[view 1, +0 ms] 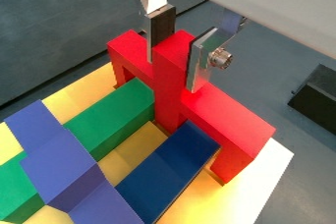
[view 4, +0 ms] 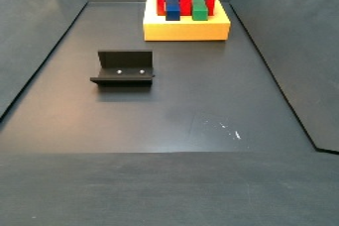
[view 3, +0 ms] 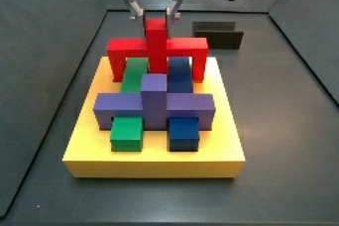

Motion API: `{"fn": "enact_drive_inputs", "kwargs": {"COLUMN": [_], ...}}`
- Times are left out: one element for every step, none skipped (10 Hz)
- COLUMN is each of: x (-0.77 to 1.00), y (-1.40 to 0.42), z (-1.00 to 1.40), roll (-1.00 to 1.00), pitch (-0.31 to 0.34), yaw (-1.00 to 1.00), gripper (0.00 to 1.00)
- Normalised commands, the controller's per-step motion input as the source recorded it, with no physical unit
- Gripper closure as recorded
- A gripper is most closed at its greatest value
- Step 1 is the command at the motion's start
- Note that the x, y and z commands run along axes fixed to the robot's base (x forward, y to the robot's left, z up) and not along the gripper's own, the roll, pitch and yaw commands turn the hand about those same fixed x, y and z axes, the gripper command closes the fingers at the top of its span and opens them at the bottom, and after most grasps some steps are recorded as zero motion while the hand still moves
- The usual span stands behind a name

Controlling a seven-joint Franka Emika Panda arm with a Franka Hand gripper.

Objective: Pick up the red object. Move up. Move to above the board. Insert the red object.
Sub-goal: Insert the red object.

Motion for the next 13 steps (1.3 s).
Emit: {"fn": "enact_drive_inputs", "kwargs": {"x": [0.00, 0.00, 0.00, 0.00, 0.00, 0.00, 0.00, 0.03, 0.01, 0.00, 0.00, -0.01, -0.03], "y": [0.00, 0.00, 0.00, 0.00, 0.01, 0.08, 0.10, 0.10, 0.06, 0.05, 0.00, 0.00, 0.00], "z": [0.00, 0.00, 0.00, -0.05, -0.06, 0.00, 0.06, 0.06, 0.00, -0.13, -0.22, -0.10, -0.08], "roll": [-0.23, -0.27, -0.25, -0.26, -0.20, -0.14, -0.08, -0.03, -0.02, -0.03, -0.10, -0.14, -0.12], "pitch": [0.000, 0.000, 0.000, 0.000, 0.000, 0.003, 0.060, 0.081, 0.051, 0.021, 0.000, 0.000, 0.000], "yaw": [-0.03, -0.01, 0.00, 0.00, 0.00, 0.00, 0.00, 0.00, 0.00, -0.07, -0.11, -0.12, -0.11], "gripper": [1.00, 1.00, 1.00, 1.00, 1.00, 1.00, 1.00, 1.00, 1.00, 1.00, 1.00, 1.00, 1.00]}}
